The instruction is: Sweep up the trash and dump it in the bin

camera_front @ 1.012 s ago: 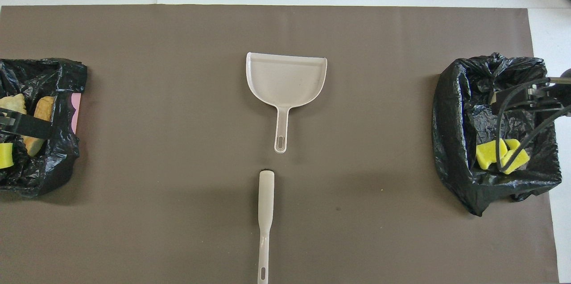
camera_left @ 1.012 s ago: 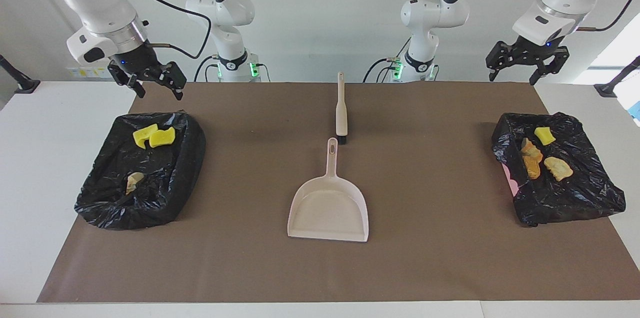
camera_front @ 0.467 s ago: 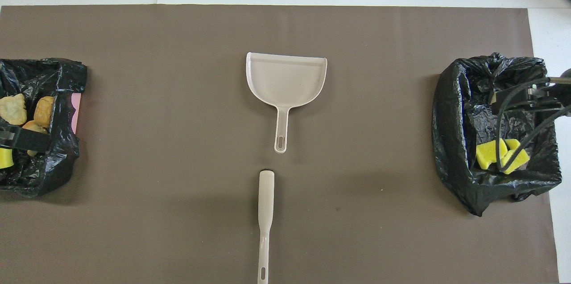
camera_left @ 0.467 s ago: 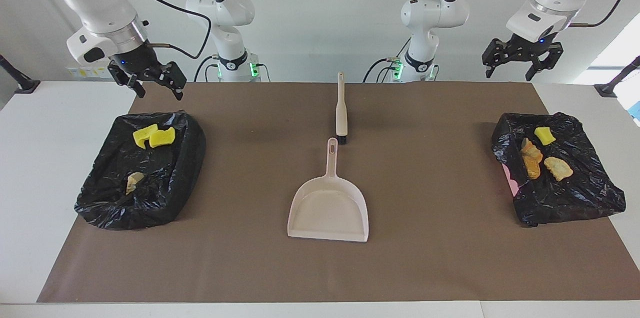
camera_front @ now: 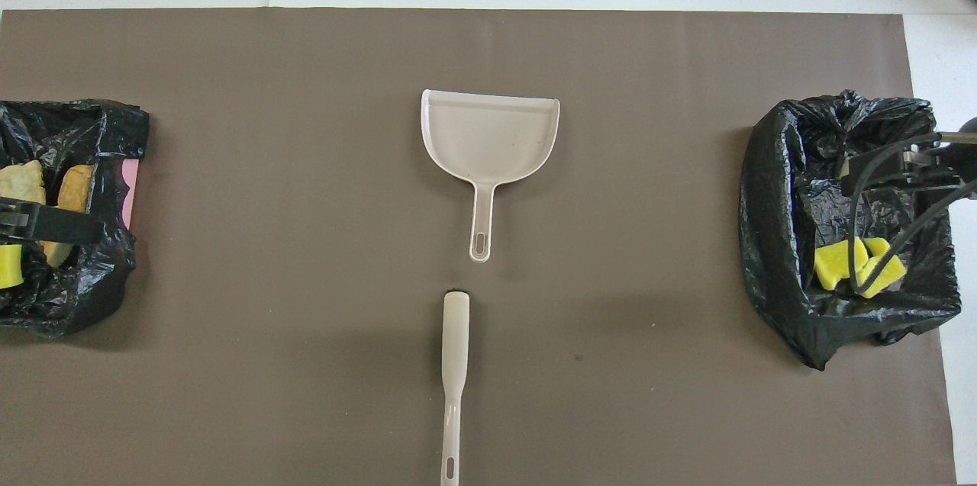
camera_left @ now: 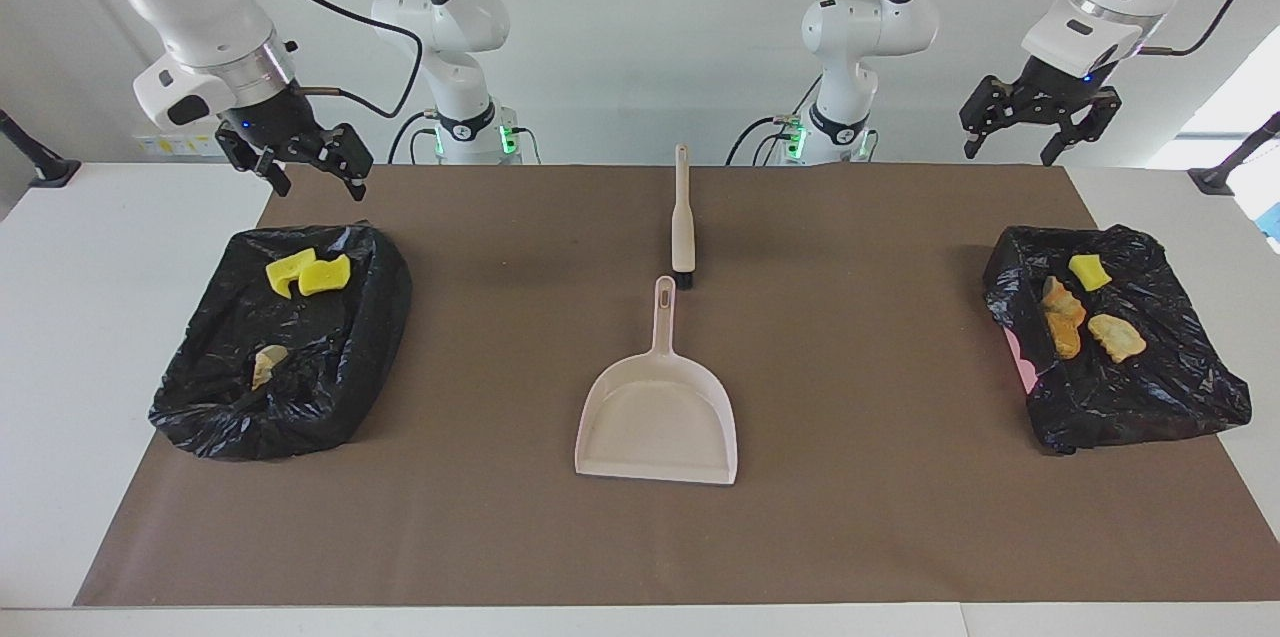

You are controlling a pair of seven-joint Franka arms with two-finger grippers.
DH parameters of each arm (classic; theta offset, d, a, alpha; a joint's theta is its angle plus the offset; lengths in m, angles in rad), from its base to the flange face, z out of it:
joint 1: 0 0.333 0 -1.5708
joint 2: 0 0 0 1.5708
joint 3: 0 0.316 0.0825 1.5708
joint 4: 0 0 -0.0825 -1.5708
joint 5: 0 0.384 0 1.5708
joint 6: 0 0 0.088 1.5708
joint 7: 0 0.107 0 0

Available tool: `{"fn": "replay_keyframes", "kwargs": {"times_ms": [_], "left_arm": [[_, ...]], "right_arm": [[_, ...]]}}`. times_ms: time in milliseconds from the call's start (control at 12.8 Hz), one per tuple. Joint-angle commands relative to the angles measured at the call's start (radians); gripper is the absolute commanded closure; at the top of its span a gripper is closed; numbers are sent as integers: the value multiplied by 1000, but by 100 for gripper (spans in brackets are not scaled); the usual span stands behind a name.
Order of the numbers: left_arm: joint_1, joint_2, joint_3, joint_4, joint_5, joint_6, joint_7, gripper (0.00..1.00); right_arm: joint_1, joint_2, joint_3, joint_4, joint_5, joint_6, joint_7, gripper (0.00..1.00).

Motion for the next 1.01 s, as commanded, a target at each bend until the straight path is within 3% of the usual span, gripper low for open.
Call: {"fn": "replay_keyframes", "kwargs": {"times_ms": [0,934], "left_arm": [[9,-24,-4,-31,-28,32,-25,0],[3,-27,-5,-15,-19,18,-69,0]], "right_arm": [[-3,-15,7,-10,1,-7,17,0],[-3,-15,7,-10,1,-7,17,0]]}}
